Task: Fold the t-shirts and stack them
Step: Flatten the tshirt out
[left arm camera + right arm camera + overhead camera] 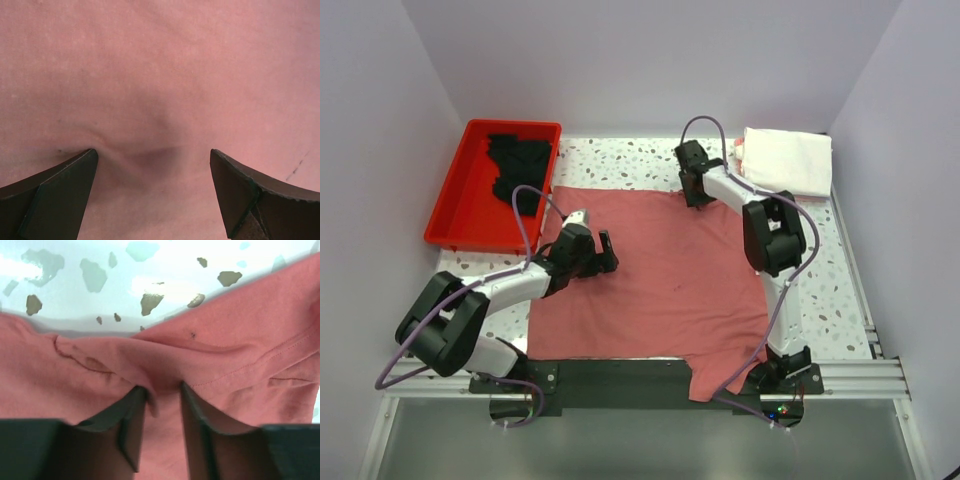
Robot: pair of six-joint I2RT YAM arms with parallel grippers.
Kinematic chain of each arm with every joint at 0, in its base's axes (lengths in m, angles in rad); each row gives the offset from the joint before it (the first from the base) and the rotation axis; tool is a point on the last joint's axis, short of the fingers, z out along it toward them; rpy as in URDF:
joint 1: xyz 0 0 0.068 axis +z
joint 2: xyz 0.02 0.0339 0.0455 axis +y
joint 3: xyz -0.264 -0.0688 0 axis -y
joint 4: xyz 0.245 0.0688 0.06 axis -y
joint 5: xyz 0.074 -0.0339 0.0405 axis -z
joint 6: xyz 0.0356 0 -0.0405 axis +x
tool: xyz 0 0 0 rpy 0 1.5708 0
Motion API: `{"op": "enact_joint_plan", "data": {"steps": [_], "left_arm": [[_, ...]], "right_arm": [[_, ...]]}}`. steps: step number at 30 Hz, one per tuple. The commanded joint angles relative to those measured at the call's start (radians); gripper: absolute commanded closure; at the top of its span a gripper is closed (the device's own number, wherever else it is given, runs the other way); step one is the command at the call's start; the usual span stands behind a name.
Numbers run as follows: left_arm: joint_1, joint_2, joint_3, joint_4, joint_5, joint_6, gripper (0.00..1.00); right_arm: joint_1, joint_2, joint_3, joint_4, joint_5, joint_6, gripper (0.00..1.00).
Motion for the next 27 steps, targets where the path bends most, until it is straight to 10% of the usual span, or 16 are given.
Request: {"op": "enact_joint_plan", "data": {"steps": [1,3,15,27], "left_arm": [[-0.003,0.046,-0.043,-0.034,0.008,-0.024,0.00],[-0.003,0.054,-0.046,-0.040,0.003,-0.032,0.00],[-0.003,0.065,-0.057,-0.106,-0.015,-0.040,0.00],[-0.003,0.004,-0.070,-0.124,0.000,-0.037,0.00]], "right_arm": [[-0.026,0.011,0.045,0.040,0.040,-0.040,0.66],[-0.031,0.018,0.049,0.064,0.046,-0.067,0.80],[-0.029,0.131,0.245,0.231,0.195,-0.359,0.91],[0.006,0.302,0.527,0.386,0.117,-0.529,0.54]]}}
